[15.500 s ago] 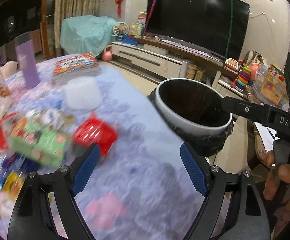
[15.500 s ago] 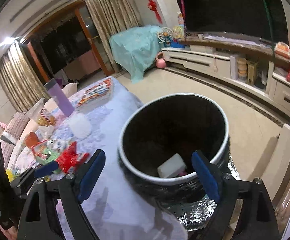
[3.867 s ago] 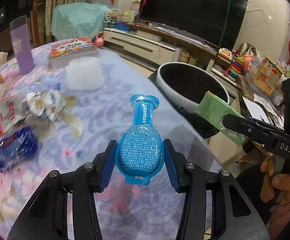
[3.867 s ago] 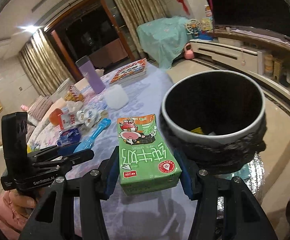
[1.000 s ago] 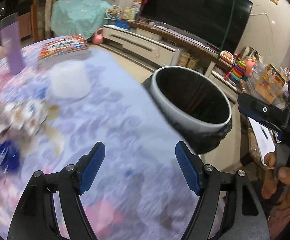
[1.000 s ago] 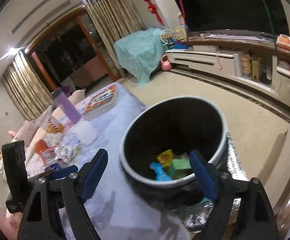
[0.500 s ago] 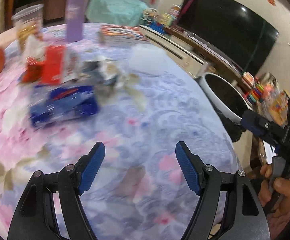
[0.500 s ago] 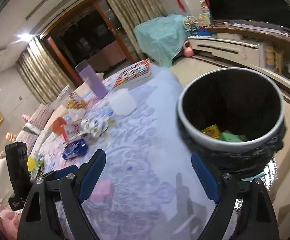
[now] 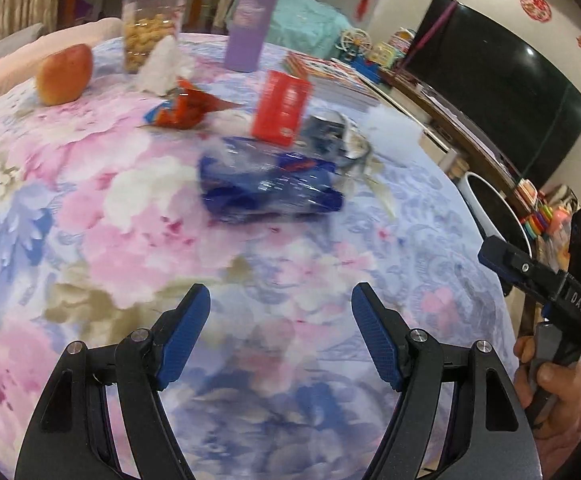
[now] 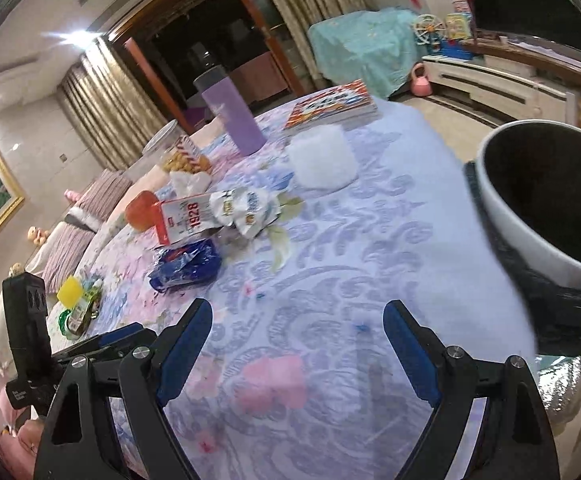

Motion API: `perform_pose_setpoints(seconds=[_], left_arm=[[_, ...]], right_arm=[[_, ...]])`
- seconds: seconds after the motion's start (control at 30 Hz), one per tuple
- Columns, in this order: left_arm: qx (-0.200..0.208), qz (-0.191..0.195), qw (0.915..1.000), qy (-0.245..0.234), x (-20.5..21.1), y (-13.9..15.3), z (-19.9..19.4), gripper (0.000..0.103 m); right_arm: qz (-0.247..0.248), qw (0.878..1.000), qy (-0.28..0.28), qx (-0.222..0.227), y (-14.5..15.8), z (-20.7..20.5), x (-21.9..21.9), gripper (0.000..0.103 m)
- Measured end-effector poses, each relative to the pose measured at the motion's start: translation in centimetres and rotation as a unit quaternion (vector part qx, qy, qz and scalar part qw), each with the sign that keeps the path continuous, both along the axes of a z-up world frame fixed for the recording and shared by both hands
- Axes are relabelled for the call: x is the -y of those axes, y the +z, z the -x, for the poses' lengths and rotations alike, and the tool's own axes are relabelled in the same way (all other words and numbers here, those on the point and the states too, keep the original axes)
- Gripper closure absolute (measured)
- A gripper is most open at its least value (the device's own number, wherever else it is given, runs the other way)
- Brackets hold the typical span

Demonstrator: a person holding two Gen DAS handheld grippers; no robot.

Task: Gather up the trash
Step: 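Move both open tools back over the table toward the remaining trash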

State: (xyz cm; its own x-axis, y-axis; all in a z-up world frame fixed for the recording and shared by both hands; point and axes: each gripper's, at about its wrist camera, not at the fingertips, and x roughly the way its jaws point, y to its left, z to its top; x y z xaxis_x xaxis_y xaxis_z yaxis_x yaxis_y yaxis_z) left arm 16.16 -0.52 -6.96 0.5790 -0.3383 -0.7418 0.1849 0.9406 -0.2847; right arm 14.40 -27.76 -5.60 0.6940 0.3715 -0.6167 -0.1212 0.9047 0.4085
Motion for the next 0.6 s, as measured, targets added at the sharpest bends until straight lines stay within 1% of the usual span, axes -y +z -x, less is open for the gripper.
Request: perform_pose_setpoints(seconds=[0.17, 0.3, 0.43, 0.6], left_arm=[[0.004, -0.009, 1.0000, 0.002, -1.5, 0.1, -1.2, 0.028], [-0.005, -0.003, 1.0000, -0.004, -2.3, -0.4, -2.6, 0.028], [-0.008, -0.011, 0.9999, -0.009, -2.2, -0.8, -3.8, 0.028], [0.003, -0.013, 0.9996, -0.025, -2.0, -0.7, -5.2, 0.027]], right_arm=[[0.005, 1.000, 0.017, -0.002, -0.4, -1.3, -1.6, 0.014], [0.000, 1.000, 0.026, -0.008, -0.5, -2.5, -2.2, 0.014], [-0.004, 1.000, 0.029, -0.007, -0.5, -3.6, -2.7, 0.014], [-0.007, 0.999, 0.032, 0.002, 0.0, -5.3, -3.4, 0.014]])
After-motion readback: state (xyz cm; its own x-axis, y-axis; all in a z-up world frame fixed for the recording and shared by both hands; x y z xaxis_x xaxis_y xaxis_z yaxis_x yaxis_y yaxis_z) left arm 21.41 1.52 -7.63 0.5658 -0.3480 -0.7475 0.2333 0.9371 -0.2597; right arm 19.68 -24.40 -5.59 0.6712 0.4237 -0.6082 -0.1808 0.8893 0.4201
